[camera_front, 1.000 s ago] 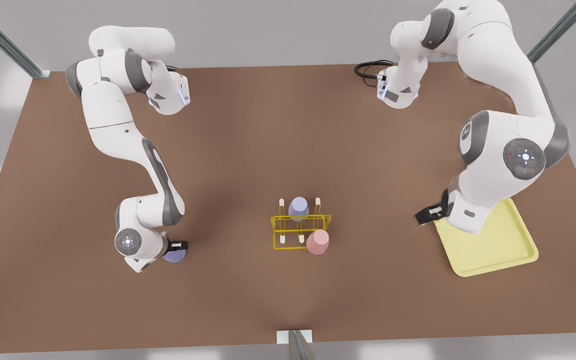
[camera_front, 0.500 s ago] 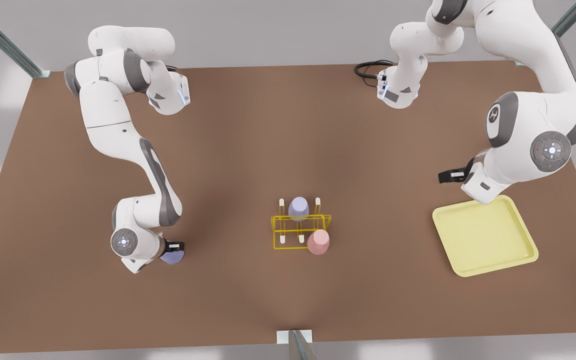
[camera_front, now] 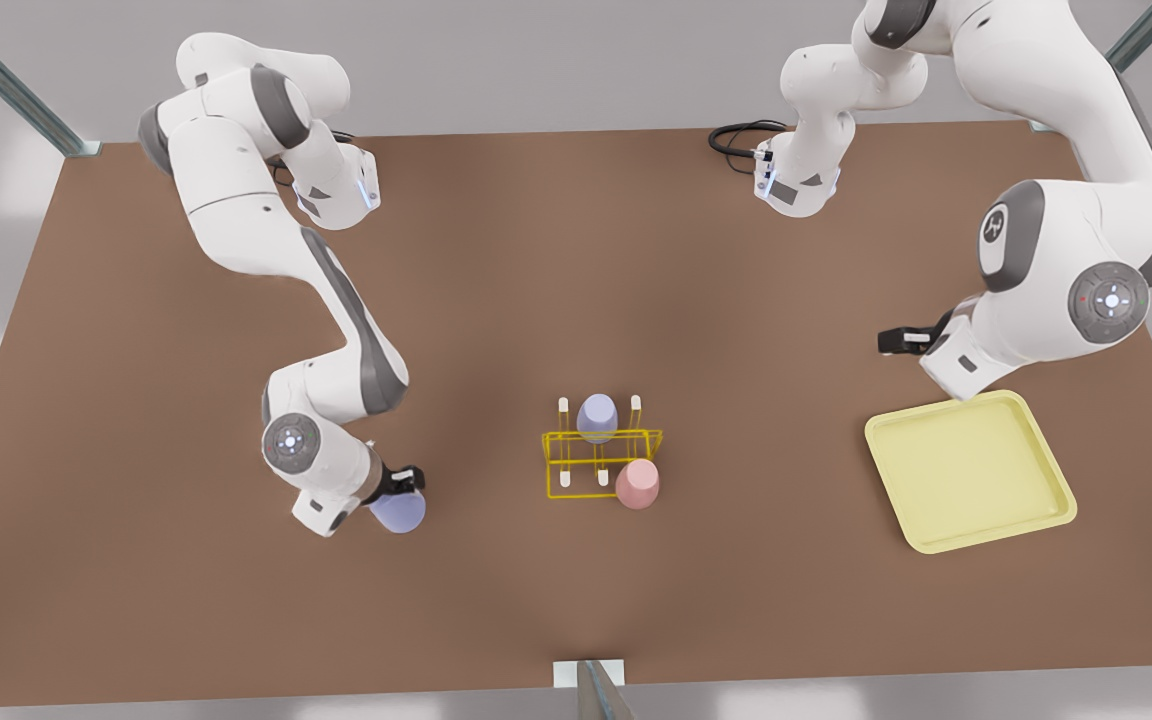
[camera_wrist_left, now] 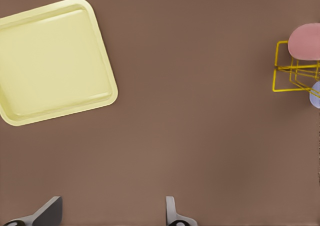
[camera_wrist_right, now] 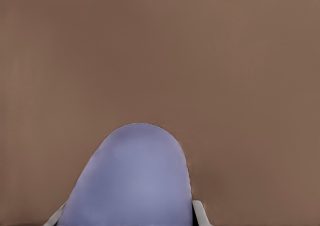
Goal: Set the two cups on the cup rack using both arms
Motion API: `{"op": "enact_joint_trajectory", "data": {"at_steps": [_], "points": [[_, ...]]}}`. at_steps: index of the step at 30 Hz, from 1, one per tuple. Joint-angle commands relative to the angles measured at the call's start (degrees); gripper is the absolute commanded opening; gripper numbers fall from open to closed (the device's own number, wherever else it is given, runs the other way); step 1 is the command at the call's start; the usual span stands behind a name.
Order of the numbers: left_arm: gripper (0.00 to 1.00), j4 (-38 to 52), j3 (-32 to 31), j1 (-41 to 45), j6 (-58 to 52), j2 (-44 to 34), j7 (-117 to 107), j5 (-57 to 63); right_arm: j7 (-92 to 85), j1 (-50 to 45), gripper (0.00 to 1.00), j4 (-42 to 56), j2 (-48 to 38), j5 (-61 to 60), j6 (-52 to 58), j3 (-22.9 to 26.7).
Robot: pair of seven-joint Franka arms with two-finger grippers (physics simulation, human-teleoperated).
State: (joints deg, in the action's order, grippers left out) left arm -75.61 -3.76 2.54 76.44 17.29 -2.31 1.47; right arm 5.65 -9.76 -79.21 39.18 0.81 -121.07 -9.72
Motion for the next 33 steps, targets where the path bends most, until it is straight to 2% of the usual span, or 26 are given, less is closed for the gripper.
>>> {"op": "enact_joint_trajectory", "data": {"at_steps": [1,6,15,19,33], "points": [[1.00,0.37,-0.11,0.35,-0.42,-0.06,6.00,-0.16,0.67,-1.31,0.79,1.42,-0.68,0.33,0.22,-0.83],[1.00,1.87,-0.11,0.36,-1.21,-0.15,5.83,-1.03,1.03,-8.16,0.79,8.89,-0.77,0.15,0.22,-2.41],[1.00,2.04,-0.11,0.09,-1.38,-0.24,5.92,-1.56,1.47,-13.26,0.79,21.55,8.20,-0.46,-2.06,-2.41],[1.00,2.04,-0.11,0.18,-2.53,-0.24,5.92,-1.65,1.47,-13.97,0.80,21.02,7.67,-0.99,0.31,-4.08],[1.00,1.96,-0.72,0.36,-6.83,-0.15,5.83,-1.74,1.47,-15.55,0.81,20.32,9.87,-0.46,0.66,-3.99]]}}
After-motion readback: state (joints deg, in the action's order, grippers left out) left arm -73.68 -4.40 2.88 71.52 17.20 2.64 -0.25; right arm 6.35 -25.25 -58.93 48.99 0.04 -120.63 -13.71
